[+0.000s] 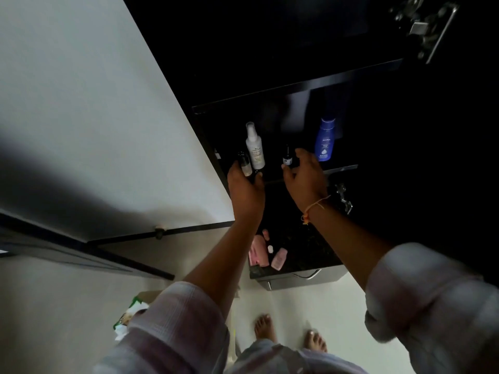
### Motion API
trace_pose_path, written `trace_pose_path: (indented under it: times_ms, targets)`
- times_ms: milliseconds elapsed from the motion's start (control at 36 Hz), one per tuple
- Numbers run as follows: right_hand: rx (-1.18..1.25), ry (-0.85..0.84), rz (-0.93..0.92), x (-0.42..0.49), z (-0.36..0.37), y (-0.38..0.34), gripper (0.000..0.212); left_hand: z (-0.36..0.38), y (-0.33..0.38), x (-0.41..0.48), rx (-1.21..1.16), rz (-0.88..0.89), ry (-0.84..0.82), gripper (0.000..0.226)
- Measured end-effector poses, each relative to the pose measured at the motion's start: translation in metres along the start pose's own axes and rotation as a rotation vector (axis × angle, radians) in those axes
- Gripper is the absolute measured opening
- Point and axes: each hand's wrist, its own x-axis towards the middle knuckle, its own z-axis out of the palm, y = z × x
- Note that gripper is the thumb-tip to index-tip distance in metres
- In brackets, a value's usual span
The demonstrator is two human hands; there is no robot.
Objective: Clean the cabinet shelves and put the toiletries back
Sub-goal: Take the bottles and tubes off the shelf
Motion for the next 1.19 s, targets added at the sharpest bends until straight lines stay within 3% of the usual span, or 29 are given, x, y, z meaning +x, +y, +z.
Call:
trace_pose_path:
  times_ms: [194,583,861,1000,1083,1194]
  targets:
    - [-0.056,-0.037,0.012,0.025,0.007,-0.003,0.057,0.006,0.001,0.022,0.041,-0.085,0.078,0.037]
    - [-0.017,-0.01,-0.004,0.047,0.024,0.006,0.028,0.015,-0.013,0.04,0.049,-0.136,0.048,0.031]
    - [0.196,-0.044,-0.054,0.005,0.014,0.013,0.024,0.001,-0.013,-0.001,-0.176,-0.079,0.039,0.023]
    - [0.208,-0.046,-0.092,-0.038,0.008,0.025,0.02,-0.011,-0.028,-0.034,-0.278,-0.08,-0.091,0.038]
    - [0.192,-0.128,-0.05,-0.058,0.012,0.041,0.022,-0.011,-0.049,-0.045,-0.234,-0.086,-0.213,0.046]
    - [0.137,-0.258,0.037,-0.07,0.027,0.074,0.025,-0.004,-0.076,-0.045,-0.107,-0.136,-0.31,0.041]
